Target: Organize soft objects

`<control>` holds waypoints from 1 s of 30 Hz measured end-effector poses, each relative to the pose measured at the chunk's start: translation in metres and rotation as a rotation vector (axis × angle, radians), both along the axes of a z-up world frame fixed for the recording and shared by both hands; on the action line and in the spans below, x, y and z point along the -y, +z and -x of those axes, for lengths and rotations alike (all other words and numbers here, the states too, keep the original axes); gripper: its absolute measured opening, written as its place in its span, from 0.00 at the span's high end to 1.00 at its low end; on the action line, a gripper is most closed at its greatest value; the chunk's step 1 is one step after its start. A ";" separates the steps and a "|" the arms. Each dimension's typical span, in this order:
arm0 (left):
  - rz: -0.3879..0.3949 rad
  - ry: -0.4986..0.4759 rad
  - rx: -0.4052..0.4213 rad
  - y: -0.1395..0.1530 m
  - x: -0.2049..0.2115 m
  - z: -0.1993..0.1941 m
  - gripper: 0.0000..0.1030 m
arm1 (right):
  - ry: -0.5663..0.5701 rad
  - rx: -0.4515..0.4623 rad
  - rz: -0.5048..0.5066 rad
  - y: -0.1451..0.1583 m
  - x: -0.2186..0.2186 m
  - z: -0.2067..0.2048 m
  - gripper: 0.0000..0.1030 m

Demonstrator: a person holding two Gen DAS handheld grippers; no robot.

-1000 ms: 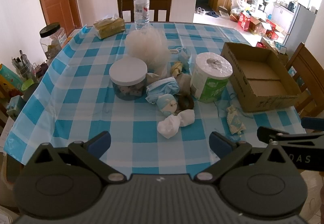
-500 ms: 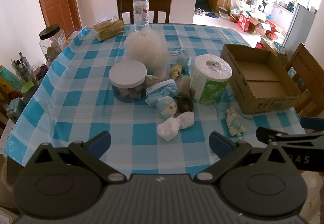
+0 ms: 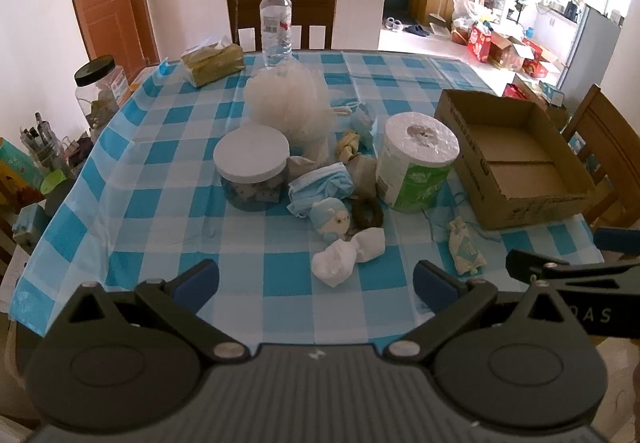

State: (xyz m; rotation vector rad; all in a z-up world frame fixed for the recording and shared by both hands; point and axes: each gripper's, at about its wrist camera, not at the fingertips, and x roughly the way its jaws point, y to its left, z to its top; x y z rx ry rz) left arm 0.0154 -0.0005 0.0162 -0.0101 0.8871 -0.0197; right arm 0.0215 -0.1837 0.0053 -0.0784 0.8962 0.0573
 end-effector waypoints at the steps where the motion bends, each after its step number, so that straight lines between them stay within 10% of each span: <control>1: -0.003 -0.005 0.000 0.000 0.000 -0.001 0.01 | 0.000 -0.001 0.001 0.000 0.000 -0.001 0.00; 30: -0.052 -0.264 0.046 -0.058 0.009 -0.025 0.01 | 0.053 0.004 -0.040 -0.055 0.012 -0.014 0.00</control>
